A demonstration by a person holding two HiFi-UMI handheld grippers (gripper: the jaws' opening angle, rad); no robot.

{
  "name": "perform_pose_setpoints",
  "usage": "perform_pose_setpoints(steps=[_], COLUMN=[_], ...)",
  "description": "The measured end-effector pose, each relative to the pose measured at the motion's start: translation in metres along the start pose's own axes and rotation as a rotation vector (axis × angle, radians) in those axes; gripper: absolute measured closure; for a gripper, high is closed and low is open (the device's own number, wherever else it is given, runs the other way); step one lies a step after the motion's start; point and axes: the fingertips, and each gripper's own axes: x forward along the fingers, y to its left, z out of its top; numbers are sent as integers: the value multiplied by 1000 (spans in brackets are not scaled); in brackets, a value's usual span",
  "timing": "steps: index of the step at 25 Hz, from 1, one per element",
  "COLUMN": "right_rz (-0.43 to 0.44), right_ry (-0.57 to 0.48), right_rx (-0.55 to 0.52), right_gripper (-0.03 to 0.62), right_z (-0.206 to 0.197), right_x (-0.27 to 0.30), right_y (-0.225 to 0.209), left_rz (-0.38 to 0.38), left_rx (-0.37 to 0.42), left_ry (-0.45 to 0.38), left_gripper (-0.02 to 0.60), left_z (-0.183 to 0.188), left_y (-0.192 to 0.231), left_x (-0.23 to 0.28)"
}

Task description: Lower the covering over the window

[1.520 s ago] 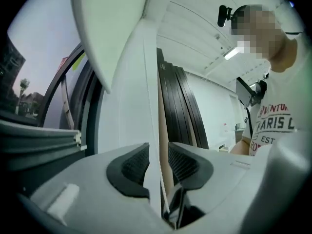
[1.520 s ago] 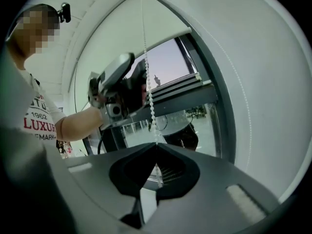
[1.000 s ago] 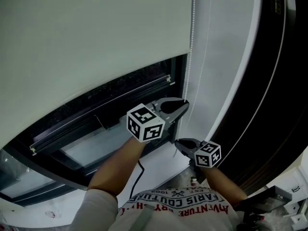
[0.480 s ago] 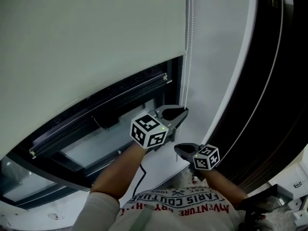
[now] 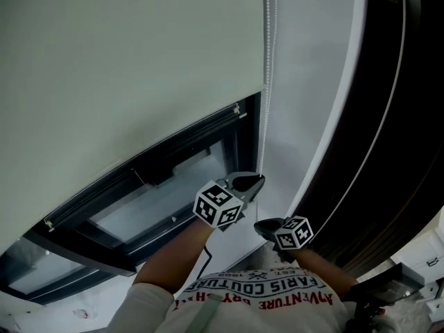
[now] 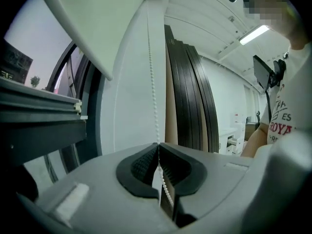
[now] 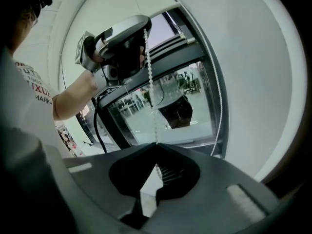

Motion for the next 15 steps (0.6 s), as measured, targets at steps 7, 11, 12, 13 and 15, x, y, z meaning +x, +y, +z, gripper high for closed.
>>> perform_pose_setpoints(steps=[7,11,12,13,15], right_rz=[60,73,77,79,79], right_ry=[44,69,71,75,81], right_rx=[43,52,57,60,58], right_gripper=[585,583,583,583,583], right_z=[-26,-36,-38,-39,-42], right_x=[7,9,9,9,9], right_y=[14,18,19,20,20], left_rz=[38,26,29,34,50], left_rx=[-58,-41,-55,-76,-122], left_ry=[47,197,220,231,221], left_gripper=[575,575,575,575,575], left_z=[-43,-98,-112,-124,-136], left_y=[11,-1,-1,-1,3], left_x=[-2,1,1,0,-3])
